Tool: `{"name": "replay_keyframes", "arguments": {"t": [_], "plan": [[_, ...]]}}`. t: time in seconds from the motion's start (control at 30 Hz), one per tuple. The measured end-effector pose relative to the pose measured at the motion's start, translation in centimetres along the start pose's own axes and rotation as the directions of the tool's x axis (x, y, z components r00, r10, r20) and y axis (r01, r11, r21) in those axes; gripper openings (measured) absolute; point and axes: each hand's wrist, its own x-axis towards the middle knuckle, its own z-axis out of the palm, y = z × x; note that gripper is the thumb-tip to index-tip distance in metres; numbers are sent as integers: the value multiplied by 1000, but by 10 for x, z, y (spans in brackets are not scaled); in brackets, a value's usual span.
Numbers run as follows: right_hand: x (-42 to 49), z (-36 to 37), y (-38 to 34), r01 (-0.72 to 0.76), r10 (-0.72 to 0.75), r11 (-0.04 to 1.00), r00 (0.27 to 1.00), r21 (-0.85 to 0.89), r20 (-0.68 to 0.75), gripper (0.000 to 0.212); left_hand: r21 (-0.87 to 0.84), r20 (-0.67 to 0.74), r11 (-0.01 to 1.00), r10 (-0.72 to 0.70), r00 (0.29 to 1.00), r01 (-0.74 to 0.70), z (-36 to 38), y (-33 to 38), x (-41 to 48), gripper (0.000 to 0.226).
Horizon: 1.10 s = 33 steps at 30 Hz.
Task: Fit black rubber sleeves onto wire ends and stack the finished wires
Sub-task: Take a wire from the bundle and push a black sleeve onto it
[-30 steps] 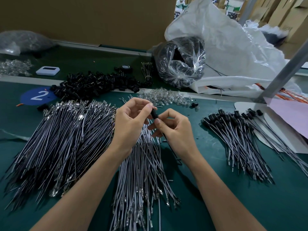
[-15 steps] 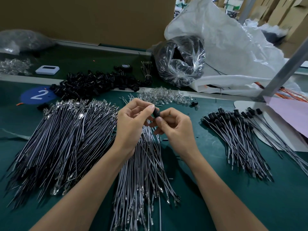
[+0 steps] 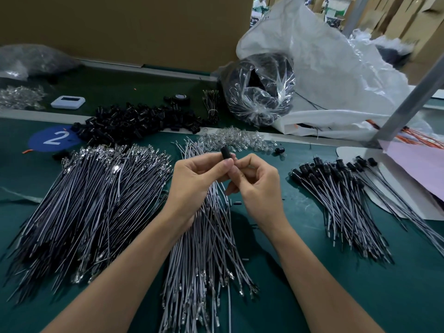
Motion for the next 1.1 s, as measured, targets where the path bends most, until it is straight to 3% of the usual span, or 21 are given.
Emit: {"name": "replay_keyframes", "arguments": {"t": [0.43,0.53,0.6,0.67,0.8,1.1], "plan": [[-3,10,1,-31,16,988,995,153,93,13,-13,-114,994,104,988,-106,12,4,-8,14],[-12,11,6,6,-6,1000,983,0,183,14,-47,-254,992,104,962,-119,8,19,0,19],[-25,15,8,52,1,987,946,-153,324,16,-260,-394,947,75,916,-189,-9,38,15,17],[-31,17,7,57,-6,983,961,-176,277,21,-306,-396,923,98,913,-232,-26,46,27,17],[-19,14,6,18,5,983,992,-181,127,24,-218,-316,973,5,949,-78,-31,28,19,16],[-7,3,6,-80,79,997,996,15,47,10,-205,-199,976,-121,972,79,-16,12,15,15]]}}
